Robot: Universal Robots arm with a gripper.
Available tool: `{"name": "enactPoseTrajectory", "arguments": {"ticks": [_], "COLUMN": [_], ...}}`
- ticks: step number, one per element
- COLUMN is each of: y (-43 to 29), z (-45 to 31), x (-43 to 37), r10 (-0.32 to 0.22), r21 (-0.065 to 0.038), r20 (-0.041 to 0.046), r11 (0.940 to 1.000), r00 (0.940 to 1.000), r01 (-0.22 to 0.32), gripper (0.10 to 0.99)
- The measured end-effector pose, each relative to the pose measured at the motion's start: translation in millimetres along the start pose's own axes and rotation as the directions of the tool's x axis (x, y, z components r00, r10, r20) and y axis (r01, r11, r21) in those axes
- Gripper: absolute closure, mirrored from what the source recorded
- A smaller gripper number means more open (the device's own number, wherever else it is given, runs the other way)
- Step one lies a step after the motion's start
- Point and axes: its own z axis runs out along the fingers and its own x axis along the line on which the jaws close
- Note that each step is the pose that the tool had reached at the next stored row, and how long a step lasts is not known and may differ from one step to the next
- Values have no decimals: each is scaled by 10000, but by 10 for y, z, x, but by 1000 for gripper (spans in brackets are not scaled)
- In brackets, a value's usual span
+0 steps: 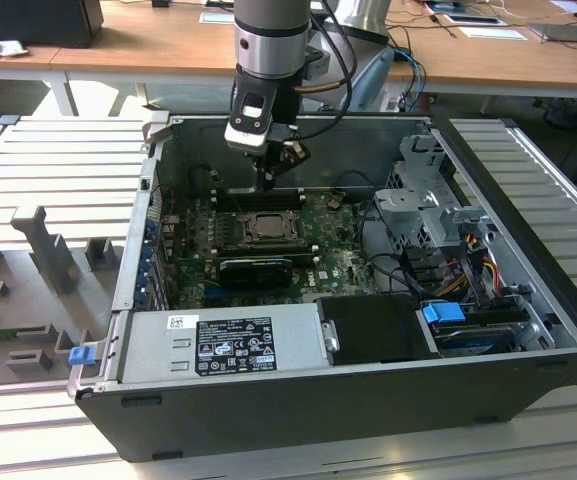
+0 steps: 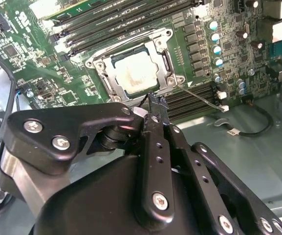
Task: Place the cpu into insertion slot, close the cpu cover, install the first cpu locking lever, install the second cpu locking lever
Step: 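Install the first cpu locking lever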
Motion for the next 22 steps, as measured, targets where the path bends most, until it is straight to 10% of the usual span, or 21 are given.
{"name": "enactPoseTrajectory", "arguments": {"ticks": [14, 22], "y": [0, -4], "z": [1, 9], "x": [0, 3], "r10": [-1997, -3237], "r21": [61, 93], "r20": [-88, -147], "r11": [9798, 9461], "r00": [9798, 9461], "r01": [1998, 3238], "gripper": [980, 980]}}
